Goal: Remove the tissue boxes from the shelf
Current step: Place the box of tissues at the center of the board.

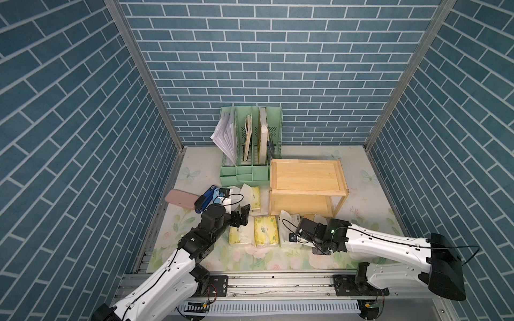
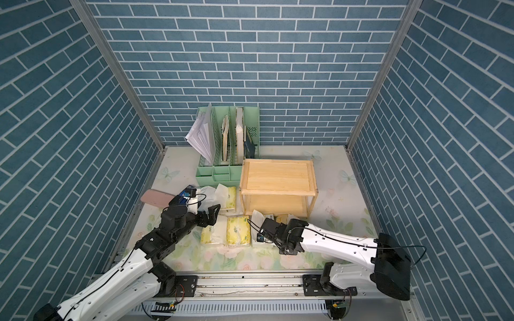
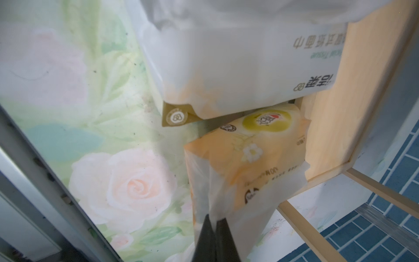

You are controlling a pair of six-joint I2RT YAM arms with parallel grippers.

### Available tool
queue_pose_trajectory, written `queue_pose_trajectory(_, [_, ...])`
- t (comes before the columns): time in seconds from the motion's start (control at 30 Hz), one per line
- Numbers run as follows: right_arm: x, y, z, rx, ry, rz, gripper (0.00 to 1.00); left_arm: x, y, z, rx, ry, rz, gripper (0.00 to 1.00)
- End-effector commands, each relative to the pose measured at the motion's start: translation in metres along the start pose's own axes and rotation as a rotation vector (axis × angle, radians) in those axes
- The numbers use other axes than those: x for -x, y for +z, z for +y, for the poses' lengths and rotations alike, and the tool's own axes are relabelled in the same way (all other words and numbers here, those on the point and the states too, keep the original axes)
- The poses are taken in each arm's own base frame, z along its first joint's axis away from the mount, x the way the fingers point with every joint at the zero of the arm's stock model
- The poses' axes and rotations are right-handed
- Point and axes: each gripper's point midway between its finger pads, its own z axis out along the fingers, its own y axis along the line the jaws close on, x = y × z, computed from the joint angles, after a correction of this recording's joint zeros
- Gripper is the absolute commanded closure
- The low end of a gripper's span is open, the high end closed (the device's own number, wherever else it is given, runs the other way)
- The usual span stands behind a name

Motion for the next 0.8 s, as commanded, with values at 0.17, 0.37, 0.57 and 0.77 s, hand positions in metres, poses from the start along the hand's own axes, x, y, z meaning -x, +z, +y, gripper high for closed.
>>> queue_pose_trajectory(0.17, [0.008,-0.008,-0.003,-0.008,0.029,-0.046,0.72,0.007,-0.002,-0.003,-0.003,0.012,-0.016,0.00])
queue_pose_trajectory(0.37, [0.004,-0.021,-0.008,-0.015,0.029,-0.053,0.48,0.010,-0.004,-0.003,-0.002,0.010,-0.023,0.00])
queue_pose_trajectory(0.57, [0.008,-0.041,-0.016,-0.026,0.048,-0.107,0.31,0.020,-0.007,-0.002,0.008,0.001,-0.050,0.00])
queue_pose_trajectory(0.77, [0.035,-0.078,-0.047,-0.120,0.119,-0.275,0.18,0.047,-0.017,0.006,0.077,-0.031,-0.136,0.00])
